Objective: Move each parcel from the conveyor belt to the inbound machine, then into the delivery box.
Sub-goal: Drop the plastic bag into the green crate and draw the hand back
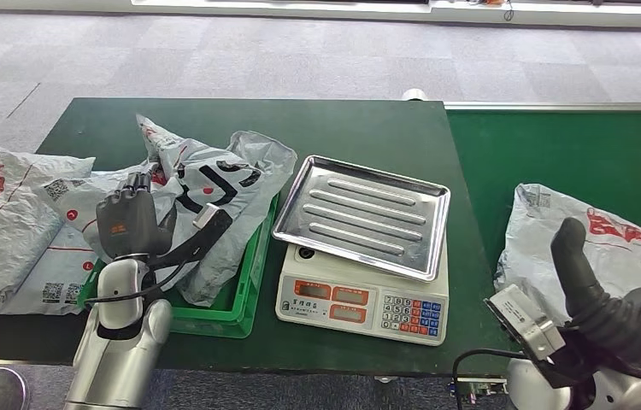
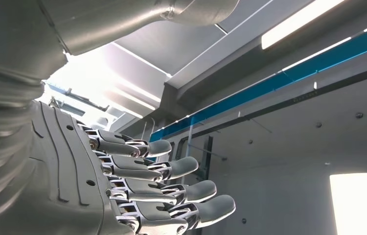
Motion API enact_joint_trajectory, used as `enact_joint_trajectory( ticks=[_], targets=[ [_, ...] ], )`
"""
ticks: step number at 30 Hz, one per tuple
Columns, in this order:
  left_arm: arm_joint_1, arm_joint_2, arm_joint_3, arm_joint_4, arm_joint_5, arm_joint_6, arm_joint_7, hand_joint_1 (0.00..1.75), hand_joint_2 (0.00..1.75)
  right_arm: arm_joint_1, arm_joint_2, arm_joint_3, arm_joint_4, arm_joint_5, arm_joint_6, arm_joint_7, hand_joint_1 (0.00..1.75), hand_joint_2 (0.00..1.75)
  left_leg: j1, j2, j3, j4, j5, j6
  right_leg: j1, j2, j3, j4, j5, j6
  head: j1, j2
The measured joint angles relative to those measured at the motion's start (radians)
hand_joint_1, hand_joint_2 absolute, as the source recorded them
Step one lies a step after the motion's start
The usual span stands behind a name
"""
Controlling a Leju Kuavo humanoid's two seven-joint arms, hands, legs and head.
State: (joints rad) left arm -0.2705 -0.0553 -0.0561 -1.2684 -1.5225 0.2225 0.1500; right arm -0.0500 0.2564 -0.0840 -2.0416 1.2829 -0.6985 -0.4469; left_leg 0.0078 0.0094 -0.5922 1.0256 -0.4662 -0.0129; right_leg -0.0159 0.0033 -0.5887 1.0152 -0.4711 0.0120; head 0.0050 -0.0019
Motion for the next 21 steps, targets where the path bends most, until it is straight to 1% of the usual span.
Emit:
enact_joint_trajectory(
  ticks=[3, 7, 9, 10, 12, 14, 17, 19, 21],
  targets=[
    [0.003, 0.0, 0.0, 0.0, 0.0, -0.001, 0.0, 0.02, 1.75, 0.0, 0.0, -0.001, 0.001, -0.001, 0.0, 0.0, 0.0, 1.75, 0.0, 0.0, 0.0, 0.0, 0.0, 0.0, 0.0, 0.0, 0.0, 0.0, 0.0, 0.0, 0.0, 0.0],
    [0.005, 0.0, 0.0, -0.001, 0.006, 0.002, -0.011, 0.0, 0.0, 0.0, 0.0, -0.001, 0.004, 0.002, 0.0, 0.003, 0.0, 1.75, 0.0, 0.0, 0.0, 0.0, 0.0, 0.0, 0.0, 0.0, 0.0, 0.0, 0.0, 0.0, 0.0, 0.0],
    [0.009, -0.002, 0.0, -0.007, 0.046, 0.013, -0.052, 0.0, 0.0, 0.0, 0.0, -0.002, 0.013, 0.013, 0.0, 0.019, 0.0, 1.75, 0.0, 0.0, 0.0, 0.0, 0.0, 0.0, 0.0, 0.0, 0.0, 0.0, 0.0, 0.0, 0.0, 0.0],
    [0.012, -0.004, 0.0, -0.014, 0.094, 0.022, -0.092, 0.0, 0.0, 0.0, 0.0, -0.004, 0.023, 0.024, 0.0, 0.032, 0.0, 1.75, 0.0, 0.0, 0.0, 0.0, 0.0, 0.0, 0.0, 0.0, 0.0, 0.0, 0.0, 0.0, 0.0, 0.0],
    [0.024, -0.011, 0.0, -0.037, 0.245, 0.031, -0.201, 0.0, 0.0, -0.001, 0.0, -0.012, 0.051, 0.048, 0.001, 0.056, 0.0, 1.75, 0.0, 0.0, 0.0, 0.0, 0.0, 0.0, 0.0, 0.0, 0.0, 0.0, 0.0, 0.0, 0.0, 0.0],
    [0.036, -0.018, 0.0, -0.068, 0.416, 0.019, -0.315, 0.0, 0.0, -0.001, 0.0, -0.024, 0.086, 0.071, 0.001, 0.074, 0.0, 1.75, 0.0, 0.0, 0.0, 0.0, 0.0, 0.0, 0.0, 0.0, 0.0, 0.0, 0.0, 0.0, 0.0, 0.0],
    [0.07, -0.022, -0.003, -0.142, 0.654, -0.049, -0.468, 0.0, 0.0, -0.003, 0.001, -0.051, 0.157, 0.103, 0.001, 0.088, 0.0, 1.75, 0.0, 0.0, 0.0, 0.0, 0.0, 0.0, 0.0, 0.0, 0.0, 0.0, 0.0, 0.0, 0.0, 0.0],
    [0.099, -0.021, -0.014, -0.209, 0.803, -0.112, -0.572, 0.0, 0.0, -0.005, 0.001, -0.08, 0.21, 0.121, 0.001, 0.095, 0.0, 1.75, 0.0, -0.001, -0.001, 0.0, 0.0, 0.0, 0.0, -0.001, 0.0, 0.0, 0.0, 0.0, 0.0, 0.0],
    [0.126, -0.017, -0.028, -0.273, 0.931, -0.185, -0.66, 0.0, 0.0, -0.007, 0.001, -0.106, 0.258, 0.139, 0.002, 0.12, 0.0, 1.75, 0.0, -0.002, -0.001, 0.0, 0.0, 0.0, 0.0, -0.002, 0.001, 0.0, -0.001, 0.0, 0.0, 0.0]
  ],
)
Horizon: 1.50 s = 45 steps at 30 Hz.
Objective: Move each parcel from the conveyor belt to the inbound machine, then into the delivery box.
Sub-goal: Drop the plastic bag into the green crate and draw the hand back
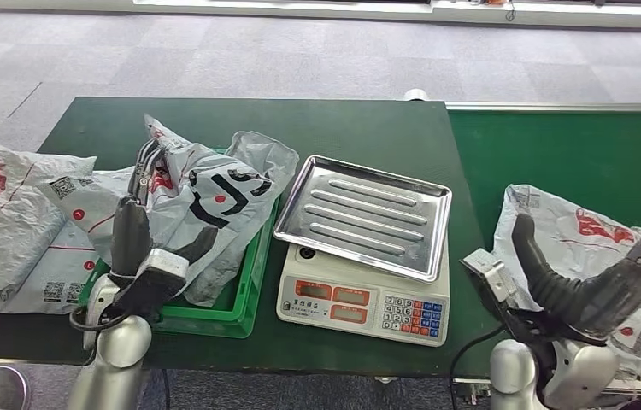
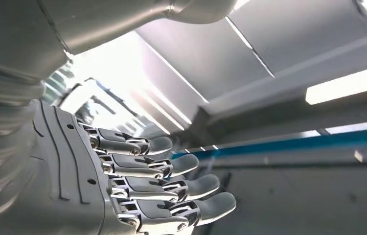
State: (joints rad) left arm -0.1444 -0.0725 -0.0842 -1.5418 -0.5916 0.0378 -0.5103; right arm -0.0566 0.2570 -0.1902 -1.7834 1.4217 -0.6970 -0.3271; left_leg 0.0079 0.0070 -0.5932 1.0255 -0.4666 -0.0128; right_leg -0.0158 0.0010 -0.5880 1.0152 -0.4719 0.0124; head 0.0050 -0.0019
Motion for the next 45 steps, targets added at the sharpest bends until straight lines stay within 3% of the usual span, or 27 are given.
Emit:
enact_joint_trajectory(
  ticks=[5, 8, 10, 15, 20, 24, 31, 37, 45],
  targets=[
    [0.046, 0.011, -0.027, -0.129, 0.205, -0.177, -0.125, 0.0, 0.0, -0.014, -0.006, -0.059, 0.102, 0.045, 0.0, 0.111, 0.0, 1.75, 0.0, 0.0, 0.0, 0.0, 0.0, 0.0, 0.0, 0.0, 0.0, 0.0, 0.0, 0.0, 0.0, 0.0],
    [0.055, 0.019, -0.04, -0.204, 0.367, -0.323, -0.173, 0.0, 0.0, -0.042, -0.017, -0.096, 0.176, 0.087, 0.0, 0.238, 0.0, 1.75, 0.0, 0.0, 0.0, 0.0, 0.0, 0.0, 0.0, 0.0, 0.0, 0.0, 0.0, 0.0, 0.0, 0.0],
    [0.052, 0.023, -0.048, -0.251, 0.457, -0.4, -0.188, 0.0, 0.0, -0.058, -0.033, -0.12, 0.224, 0.1, 0.0, 0.301, 0.0, 1.75, 0.0, 0.0, 0.0, 0.0, 0.0, 0.0, 0.0, 0.0, 0.0, 0.0, 0.0, 0.0, 0.0, 0.0],
    [0.043, 0.023, -0.049, -0.324, 0.537, -0.493, -0.192, 0.0, 0.0, -0.083, -0.062, -0.157, 0.298, 0.124, 0.0, 0.364, 0.0, 1.75, 0.0, 0.0, 0.001, 0.0, 0.0, 0.0, -0.001, 0.0, 0.0, 0.0, 0.0, 0.0, 0.0, 0.0],
    [0.036, 0.014, -0.046, -0.352, 0.548, -0.526, -0.192, 0.0, 0.0, -0.088, -0.08, -0.169, 0.335, 0.139, 0.0, 0.415, 0.0, 1.75, 0.0, 0.0, 0.001, 0.0, 0.0, 0.0, -0.001, 0.0, 0.0, 0.0, 0.0, 0.0, 0.0, 0.0],
    [0.033, 0.005, -0.046, -0.36, 0.548, -0.538, -0.192, 0.0, 0.0, -0.096, -0.117, -0.17, 0.407, 0.148, 0.016, 0.546, 0.0, 1.75, 0.0, 0.0, 0.001, 0.0, 0.0, 0.0, -0.001, 0.0, 0.0, 0.0, 0.0, 0.0, 0.0, 0.0],
    [0.022, -0.003, -0.046, -0.361, 0.538, -0.547, -0.191, 0.0, 0.0, -0.114, -0.203, -0.169, 0.581, 0.149, 0.225, 0.802, 0.0, 1.75, 0.0, -0.001, 0.0, 0.0, 0.0, 0.001, -0.001, -0.001, 0.001, 0.0, 0.0, 0.0, 0.0, 0.0],
    [0.021, -0.007, -0.046, -0.362, 0.526, -0.546, -0.191, 0.0, 0.0, -0.127, -0.245, -0.174, 0.7, 0.149, 0.265, 0.824, 0.0, 1.75, -0.001, -0.001, 0.0, 0.0, 0.0, 0.0, -0.001, -0.001, 0.0, 0.0, 0.0, 0.0, 0.0, 0.0],
    [0.022, -0.01, -0.046, -0.362, 0.522, -0.546, -0.191, 0.0, 0.0, -0.138, -0.263, -0.178, 0.759, 0.149, 0.274, 0.826, 0.0, 1.75, -0.001, -0.001, 0.0, 0.0, 0.0, 0.0, -0.001, -0.001, 0.0, 0.0, 0.0, 0.0, 0.0, 0.0]
  ],
)
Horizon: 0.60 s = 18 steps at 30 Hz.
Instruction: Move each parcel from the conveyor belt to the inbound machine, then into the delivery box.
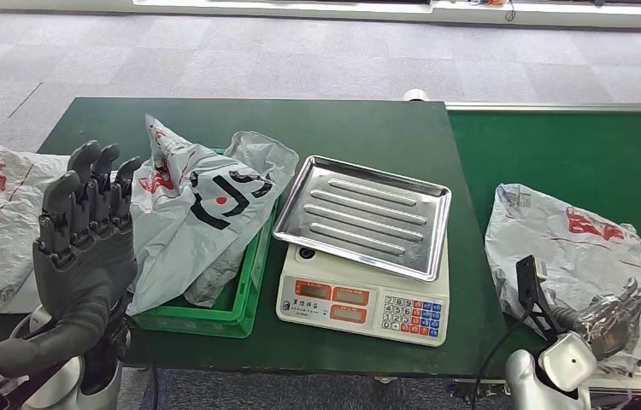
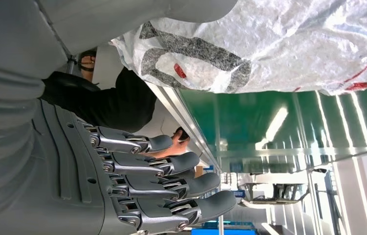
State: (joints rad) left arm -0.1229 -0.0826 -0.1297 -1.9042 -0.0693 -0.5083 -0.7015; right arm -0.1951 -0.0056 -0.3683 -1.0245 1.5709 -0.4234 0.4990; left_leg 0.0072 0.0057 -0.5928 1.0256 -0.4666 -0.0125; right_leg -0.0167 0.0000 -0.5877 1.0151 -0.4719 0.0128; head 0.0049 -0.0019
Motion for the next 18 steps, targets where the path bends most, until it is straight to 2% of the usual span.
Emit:
enact_joint_trajectory(
  ticks=[6, 11, 18],
  targets=[
    [0.001, -0.007, 0.002, -0.011, -0.003, 0.0, 0.0, 0.0, 0.0, -0.029, -0.015, -0.014, 0.086, 0.0, 0.008, 0.002, 0.0, 1.75, 0.0, 0.0, 0.0, 0.0, 0.0, 0.0, 0.0, 0.0, 0.0, 0.0, 0.0, 0.0, 0.0, 0.0],
    [0.002, -0.012, 0.006, -0.023, -0.009, -0.002, 0.0, 0.0, 0.0, -0.068, -0.037, -0.032, 0.22, 0.0, 0.026, -0.003, 0.0, 1.75, 0.0, 0.0, 0.0, 0.0, 0.0, 0.0, 0.0, 0.0, 0.0, 0.0, 0.0, 0.0, 0.0, 0.0],
    [-0.002, -0.015, 0.007, -0.026, -0.019, -0.012, 0.0, 0.0, 0.0, -0.132, -0.052, -0.088, 0.433, -0.002, 0.085, -0.075, 0.0, 1.75, 0.0, 0.001, 0.001, 0.0, 0.0, 0.0, 0.0, 0.001, 0.0, 0.0, 0.0, 0.0, 0.0, 0.0]
  ],
)
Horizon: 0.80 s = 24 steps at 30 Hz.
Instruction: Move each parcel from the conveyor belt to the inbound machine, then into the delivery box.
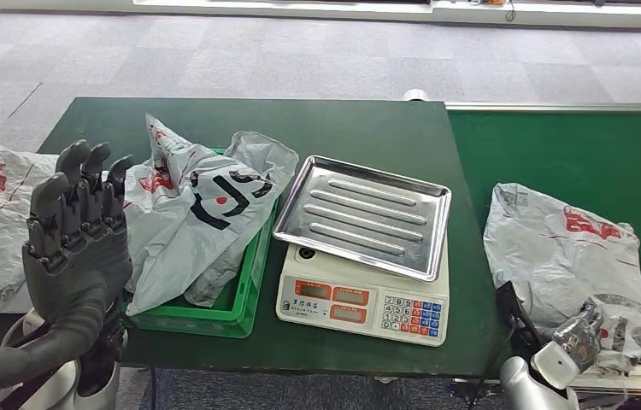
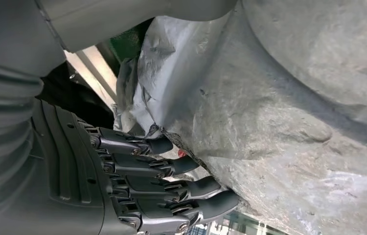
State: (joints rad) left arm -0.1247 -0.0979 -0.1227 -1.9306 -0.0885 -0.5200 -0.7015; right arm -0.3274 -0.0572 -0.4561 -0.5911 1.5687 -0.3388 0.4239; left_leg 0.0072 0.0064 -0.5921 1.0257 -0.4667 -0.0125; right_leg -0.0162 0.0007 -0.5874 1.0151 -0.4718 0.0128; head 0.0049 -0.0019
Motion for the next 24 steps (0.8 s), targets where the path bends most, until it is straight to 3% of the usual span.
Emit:
enact_joint_trajectory(
  ticks=[11, 15, 24],
  targets=[
    [-0.016, -0.009, 0.001, 0.0, -0.011, -0.001, 0.0, 0.0, 0.0, -0.081, 0.0, -0.04, 0.161, 0.0, 0.036, -0.013, 0.04, 1.75, 0.002, 0.009, 0.015, 0.0, -0.005, 0.001, 0.001, 0.007, 0.012, -0.002, -0.001, 0.0, 0.0, 0.0],
    [-0.017, -0.01, 0.001, 0.0, -0.014, -0.001, 0.0, 0.0, 0.0, -0.09, 0.0, -0.048, 0.181, -0.002, 0.041, -0.018, 1.75, 1.75, 0.002, 0.01, 0.019, 0.0, -0.005, 0.001, 0.002, 0.007, 0.016, -0.002, -0.001, 0.0, 0.0, 0.0],
    [-0.018, -0.012, 0.008, 0.0, -0.038, 0.004, 0.0, 0.0, 0.0, -0.092, -0.002, -0.056, 0.187, 0.003, -0.026, -0.052, 1.75, 1.75, 0.002, 0.009, 0.019, 0.0, -0.004, 0.0, 0.002, 0.006, 0.018, -0.002, 0.0, 0.0, 0.0, 0.0]
  ],
)
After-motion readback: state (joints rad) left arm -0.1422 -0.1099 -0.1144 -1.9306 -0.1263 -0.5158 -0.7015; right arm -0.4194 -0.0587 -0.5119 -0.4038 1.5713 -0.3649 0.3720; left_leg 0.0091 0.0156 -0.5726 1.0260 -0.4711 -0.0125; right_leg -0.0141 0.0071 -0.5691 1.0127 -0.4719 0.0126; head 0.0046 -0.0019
